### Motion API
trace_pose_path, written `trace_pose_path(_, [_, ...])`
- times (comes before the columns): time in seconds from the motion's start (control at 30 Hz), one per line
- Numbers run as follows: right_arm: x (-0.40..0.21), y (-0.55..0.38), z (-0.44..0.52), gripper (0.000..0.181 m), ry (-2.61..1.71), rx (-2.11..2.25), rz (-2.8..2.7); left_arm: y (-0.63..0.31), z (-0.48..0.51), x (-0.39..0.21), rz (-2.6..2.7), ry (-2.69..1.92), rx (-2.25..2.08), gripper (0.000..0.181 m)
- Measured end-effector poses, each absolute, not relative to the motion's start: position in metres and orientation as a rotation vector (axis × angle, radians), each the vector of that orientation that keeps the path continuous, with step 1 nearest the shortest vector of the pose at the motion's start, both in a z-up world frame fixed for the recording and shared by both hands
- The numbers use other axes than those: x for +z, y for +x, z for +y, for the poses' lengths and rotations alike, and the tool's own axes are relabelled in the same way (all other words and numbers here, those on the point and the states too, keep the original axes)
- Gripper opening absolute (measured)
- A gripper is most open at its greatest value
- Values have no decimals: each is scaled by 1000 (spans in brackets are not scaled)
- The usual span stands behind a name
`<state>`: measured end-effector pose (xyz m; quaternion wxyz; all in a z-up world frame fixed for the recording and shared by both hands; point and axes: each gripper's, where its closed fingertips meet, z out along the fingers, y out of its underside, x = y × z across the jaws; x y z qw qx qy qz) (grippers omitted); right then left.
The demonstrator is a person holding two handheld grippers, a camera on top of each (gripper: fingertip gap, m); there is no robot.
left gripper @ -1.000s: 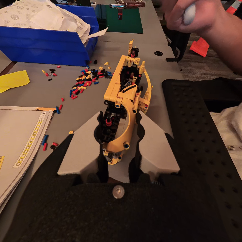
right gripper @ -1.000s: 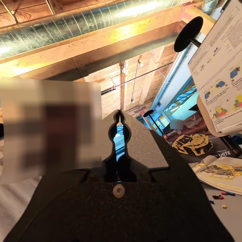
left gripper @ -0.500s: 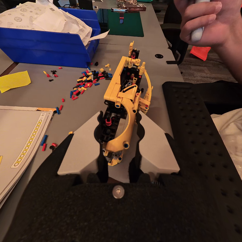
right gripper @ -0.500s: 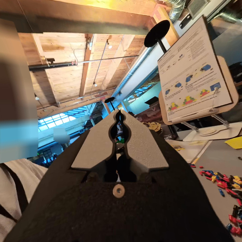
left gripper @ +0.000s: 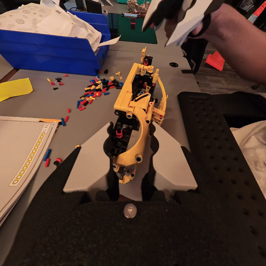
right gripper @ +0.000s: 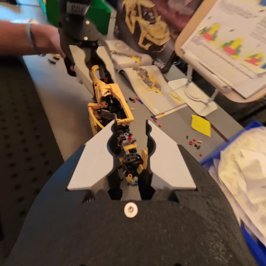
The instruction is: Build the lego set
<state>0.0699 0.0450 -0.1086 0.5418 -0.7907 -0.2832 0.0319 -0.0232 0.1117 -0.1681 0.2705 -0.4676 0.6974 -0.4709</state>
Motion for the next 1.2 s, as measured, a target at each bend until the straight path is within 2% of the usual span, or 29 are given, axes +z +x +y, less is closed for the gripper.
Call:
trace_pose_path(0.17, [-125, 53, 66, 30, -1932, 269, -797, -23, 112, -168, 1874, -1260, -1273, 50])
trace_pose_path(0.3, [-139, 54, 69, 42, -2001, 374, -854, -24, 110, -168, 1888, -1249, -1254, 50])
trace_pose_path(0.4, [-143, 54, 68, 43, -2031, 393, -893, -24, 110, -168, 1891, -1245, -1247, 50])
trace_pose_path(0.57, [-147, 46, 65, 36, -2042, 492, -933, -25, 109, -168, 1901, -1240, -1231, 50])
trace_pose_path(1.2, [-150, 47, 66, 31, -2011, 497, -985, -23, 110, -169, 1896, -1252, -1251, 50])
